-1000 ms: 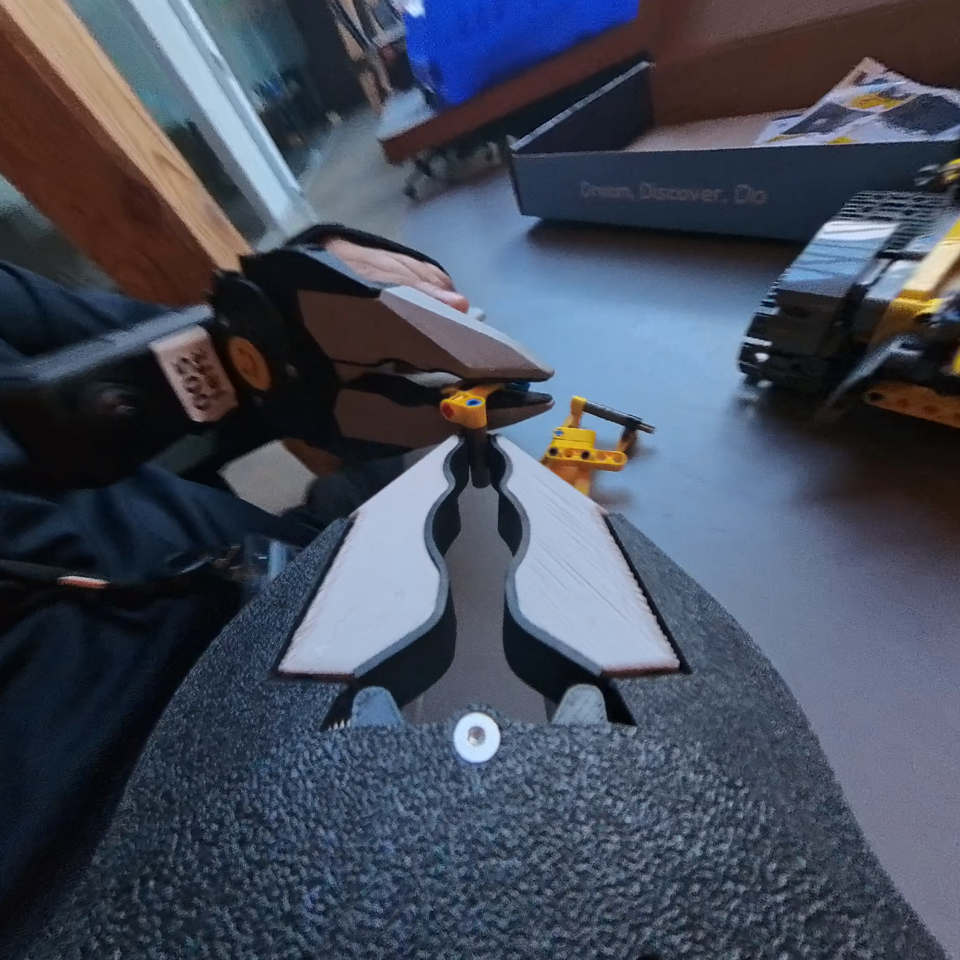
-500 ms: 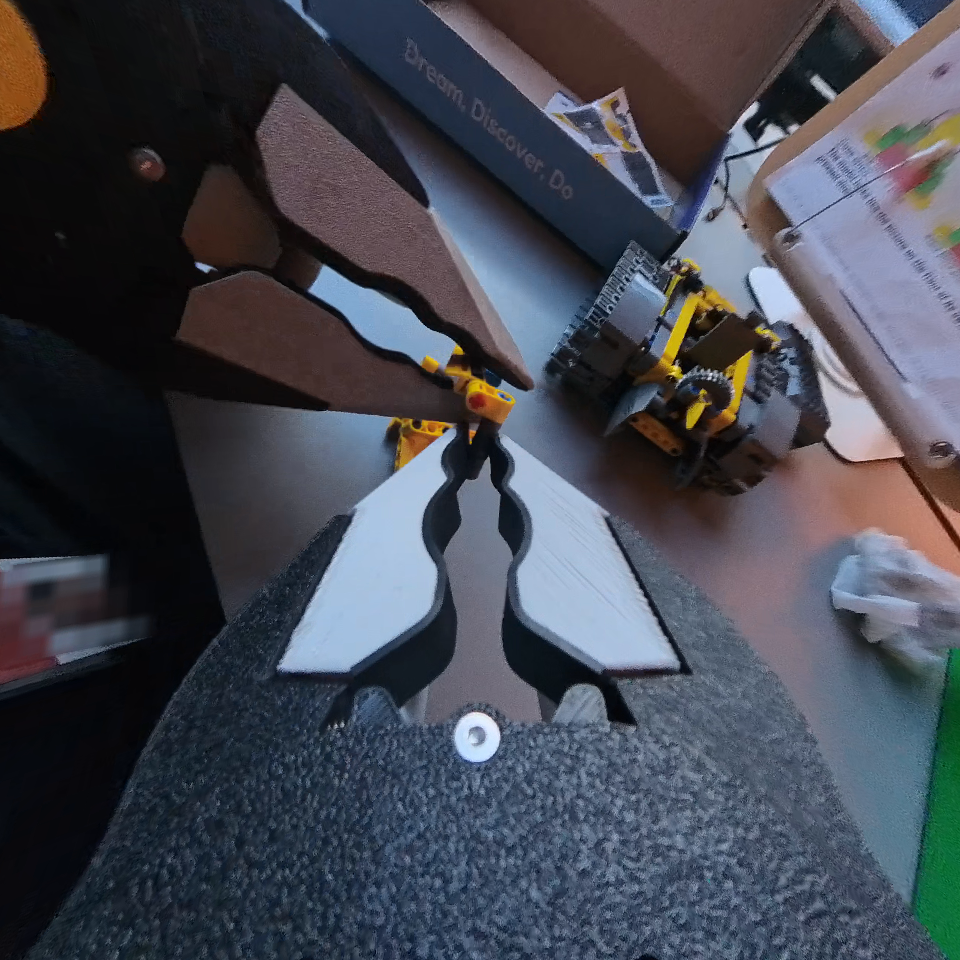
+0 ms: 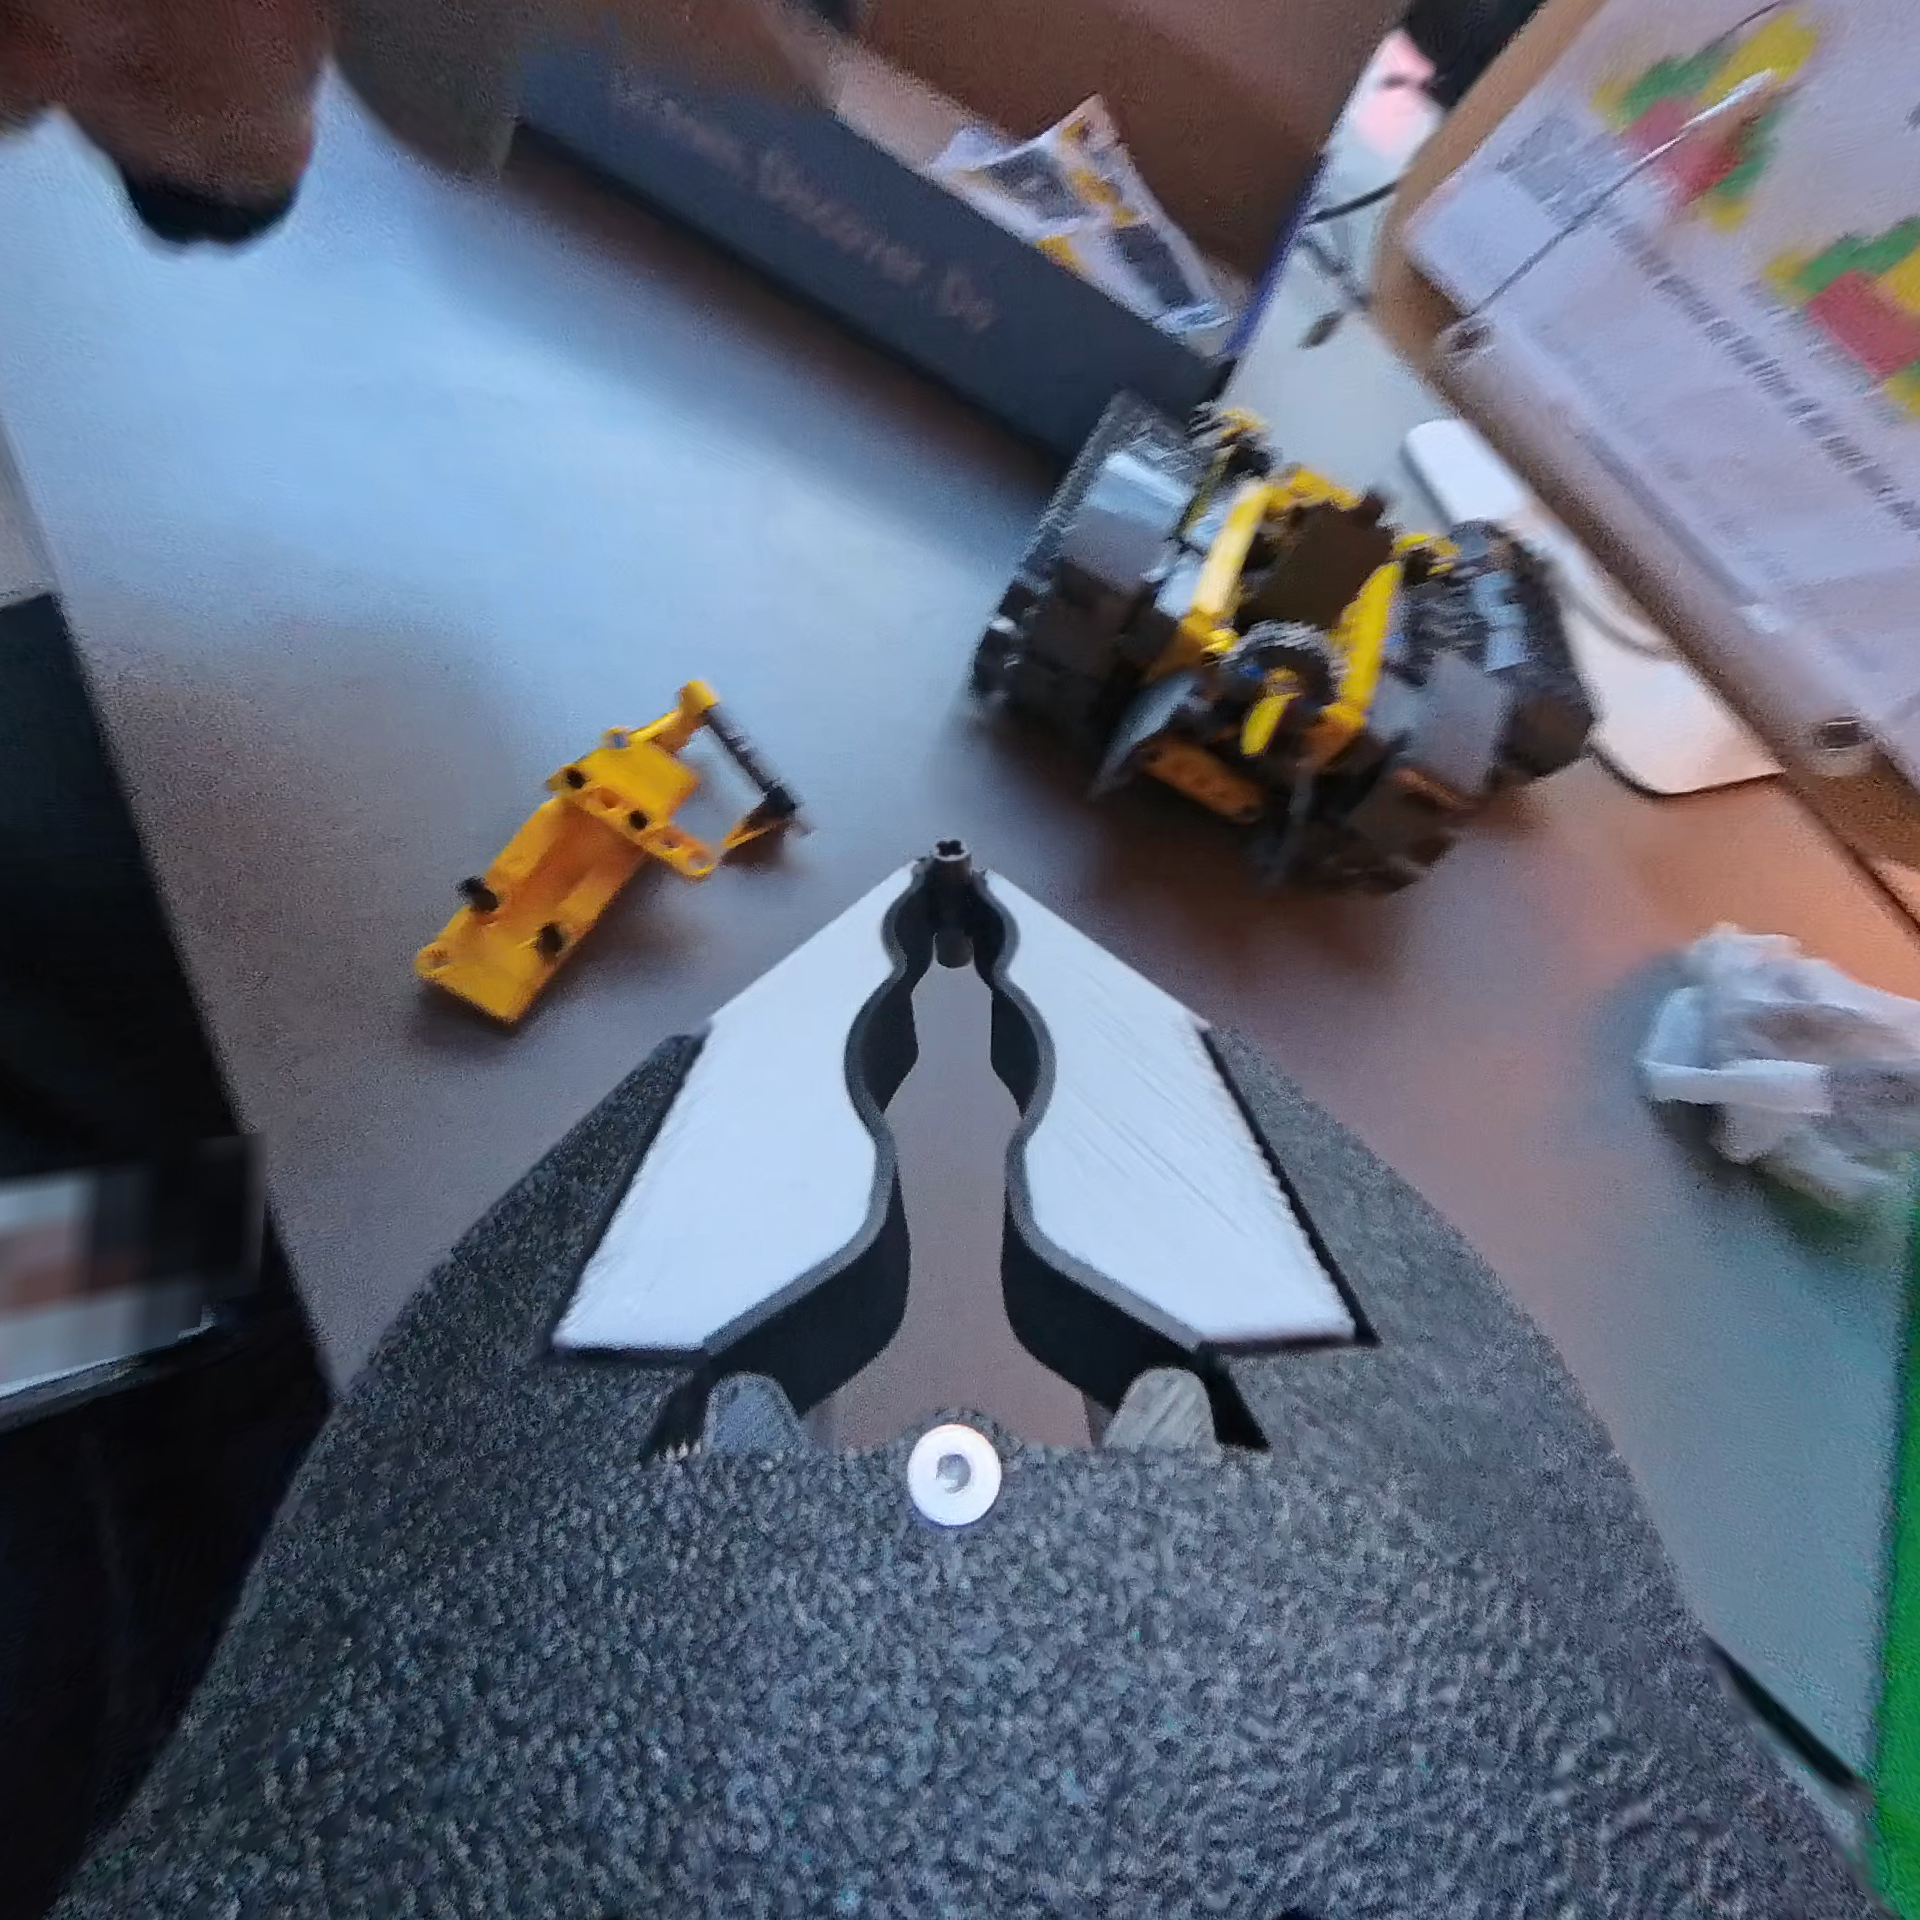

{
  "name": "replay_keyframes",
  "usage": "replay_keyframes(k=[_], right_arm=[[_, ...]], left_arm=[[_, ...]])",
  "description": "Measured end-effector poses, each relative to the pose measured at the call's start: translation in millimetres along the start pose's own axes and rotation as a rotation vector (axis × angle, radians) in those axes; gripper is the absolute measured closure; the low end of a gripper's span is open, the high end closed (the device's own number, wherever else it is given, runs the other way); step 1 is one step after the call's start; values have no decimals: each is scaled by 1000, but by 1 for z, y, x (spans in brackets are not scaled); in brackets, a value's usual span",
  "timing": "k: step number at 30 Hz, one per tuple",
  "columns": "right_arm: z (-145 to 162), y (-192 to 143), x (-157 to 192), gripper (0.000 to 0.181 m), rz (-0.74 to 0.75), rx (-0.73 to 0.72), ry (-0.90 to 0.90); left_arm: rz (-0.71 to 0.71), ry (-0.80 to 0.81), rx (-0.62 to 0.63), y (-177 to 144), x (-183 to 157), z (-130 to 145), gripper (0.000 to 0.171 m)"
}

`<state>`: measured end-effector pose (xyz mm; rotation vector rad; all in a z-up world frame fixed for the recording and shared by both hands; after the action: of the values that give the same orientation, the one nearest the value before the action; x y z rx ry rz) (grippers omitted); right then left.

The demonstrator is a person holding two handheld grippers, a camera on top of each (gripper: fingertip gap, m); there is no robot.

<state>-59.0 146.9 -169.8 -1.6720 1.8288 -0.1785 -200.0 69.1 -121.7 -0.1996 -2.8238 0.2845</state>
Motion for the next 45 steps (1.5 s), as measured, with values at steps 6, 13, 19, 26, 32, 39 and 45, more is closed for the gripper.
replay_keyframes(k=[6,13,19,26,32,39,45], right_arm=[[11,2,-2,177,-11,-35,73],[29,-1,-22,176,38,22,88],[63,4,-46,163,-54,81,292],[74,5,-52,156,-122,98,359],[66,-12,-61,150,-139,16,324],[13,-23,-21,159,-444,-239,459],[-15,-18,18,163,-669,-291,533]], left_arm=[[91,93,85,21,-35,25,167],[178,22,128,27,-43,33,167],[282,-158,141,30,-47,38,167],[233,-38,150,31,-49,40,167],[251,-54,135,28,-49,37,167],[189,71,28,25,-59,24,167],[67,430,-21,20,-81,14,168]])
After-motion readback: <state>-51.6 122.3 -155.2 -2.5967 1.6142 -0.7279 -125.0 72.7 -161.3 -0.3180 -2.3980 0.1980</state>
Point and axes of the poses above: each gripper's, where its closed fingertips meet, y out along the fingers, z out of its underside, x = y × z across the jaws, the point moved 6 cm from there along -y, back along the fingers, and after that the axes turned 6 degrees about -y, right-handed, at the moved point
